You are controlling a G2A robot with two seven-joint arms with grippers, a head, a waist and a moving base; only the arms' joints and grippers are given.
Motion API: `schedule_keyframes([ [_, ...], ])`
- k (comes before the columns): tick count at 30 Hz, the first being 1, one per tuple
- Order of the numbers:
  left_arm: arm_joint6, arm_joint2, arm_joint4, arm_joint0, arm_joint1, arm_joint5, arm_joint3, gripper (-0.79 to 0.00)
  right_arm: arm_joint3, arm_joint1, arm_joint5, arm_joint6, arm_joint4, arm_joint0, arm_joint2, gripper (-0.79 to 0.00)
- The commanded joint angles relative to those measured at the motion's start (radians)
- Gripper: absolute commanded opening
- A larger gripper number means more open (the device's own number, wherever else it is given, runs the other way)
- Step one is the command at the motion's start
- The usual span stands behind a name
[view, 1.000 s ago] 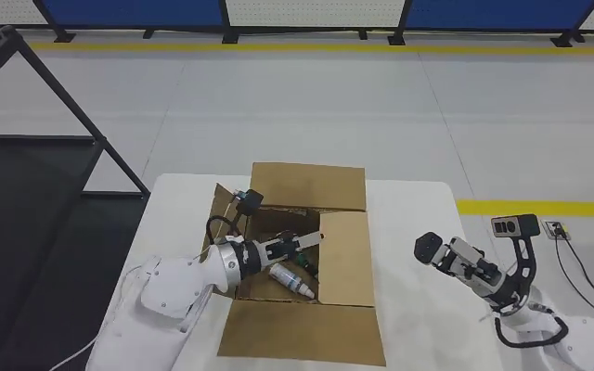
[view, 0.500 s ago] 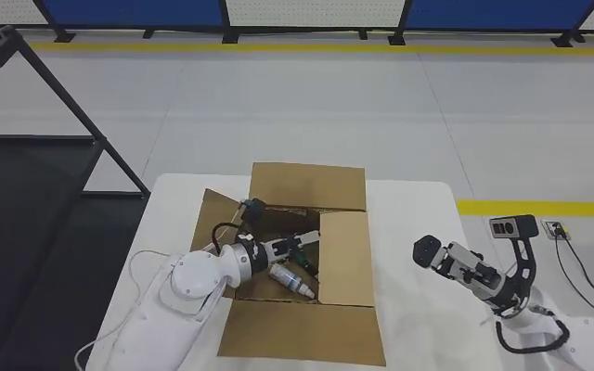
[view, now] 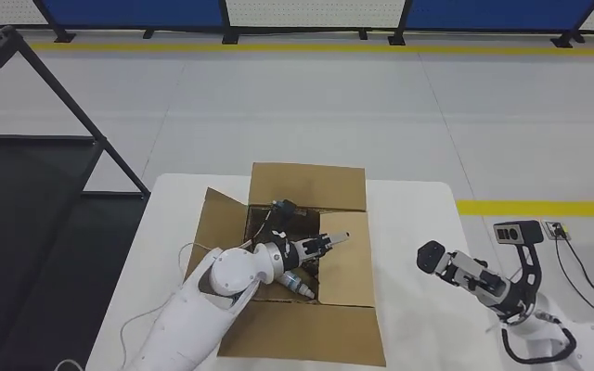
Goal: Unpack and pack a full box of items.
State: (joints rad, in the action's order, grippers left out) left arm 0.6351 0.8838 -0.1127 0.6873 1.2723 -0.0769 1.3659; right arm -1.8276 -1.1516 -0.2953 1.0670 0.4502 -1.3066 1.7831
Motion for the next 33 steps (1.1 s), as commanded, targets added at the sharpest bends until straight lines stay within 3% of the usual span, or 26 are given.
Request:
schedule_keyframes([
  [1,-0.009,0.006,-0.005,-0.004,0.002,0.012,0.013,0.0,-0.006,0.003,-0.008,0.008,-0.002,-0.007,0.002,0.0],
  [9,-0.025,0.075,0.0,0.042,-0.009,0.038,0.173,0.0,-0.042,0.013,-0.046,0.067,-0.006,-0.023,-0.012,0.0],
  [14,-0.066,0.076,0.01,0.061,-0.005,0.052,0.262,0.0,-0.079,0.021,-0.064,0.131,0.006,-0.035,-0.027,0.0],
  [27,-0.136,-0.037,-0.004,-0.03,0.049,0.108,0.185,0.0,-0.194,0.028,-0.116,0.08,-0.066,-0.1,-0.1,0.0],
  [33,-0.105,0.039,0.039,0.025,0.03,0.13,0.201,0.0,-0.202,0.034,-0.093,0.058,-0.108,-0.112,-0.11,0.0],
])
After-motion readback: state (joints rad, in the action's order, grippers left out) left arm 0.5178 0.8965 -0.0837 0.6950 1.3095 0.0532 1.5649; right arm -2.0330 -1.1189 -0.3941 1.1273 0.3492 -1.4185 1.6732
